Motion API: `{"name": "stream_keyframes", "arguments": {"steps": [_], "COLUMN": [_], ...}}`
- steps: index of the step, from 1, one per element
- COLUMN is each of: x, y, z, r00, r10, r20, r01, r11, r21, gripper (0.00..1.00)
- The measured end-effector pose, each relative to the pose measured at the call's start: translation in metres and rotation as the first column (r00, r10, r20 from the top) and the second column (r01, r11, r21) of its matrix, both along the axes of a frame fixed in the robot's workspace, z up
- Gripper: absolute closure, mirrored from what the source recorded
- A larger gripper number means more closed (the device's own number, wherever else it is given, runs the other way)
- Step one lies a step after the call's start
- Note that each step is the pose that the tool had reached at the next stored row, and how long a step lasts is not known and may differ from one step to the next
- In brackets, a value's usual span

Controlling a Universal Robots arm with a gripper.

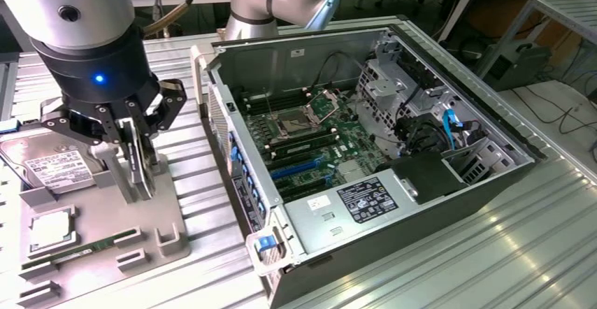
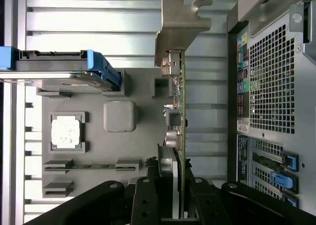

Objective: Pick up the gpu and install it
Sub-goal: 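Pick up the gpu and move the gpu toward the slot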

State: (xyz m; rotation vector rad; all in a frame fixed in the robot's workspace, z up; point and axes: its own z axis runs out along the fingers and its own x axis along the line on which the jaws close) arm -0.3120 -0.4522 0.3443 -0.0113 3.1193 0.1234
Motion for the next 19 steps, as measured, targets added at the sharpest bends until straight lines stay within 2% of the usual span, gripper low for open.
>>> {"name": "stream_keyframes", "arguments": {"steps": [19], "x": [0.000], "y": [0.0000], "z": [0.0189], "r00": [1.0000], "r10": [0.000], "r20": [0.0000], "r01": [0.000], "r11": [1.0000], "r21": [0.0000], "gripper": [0.72]}}
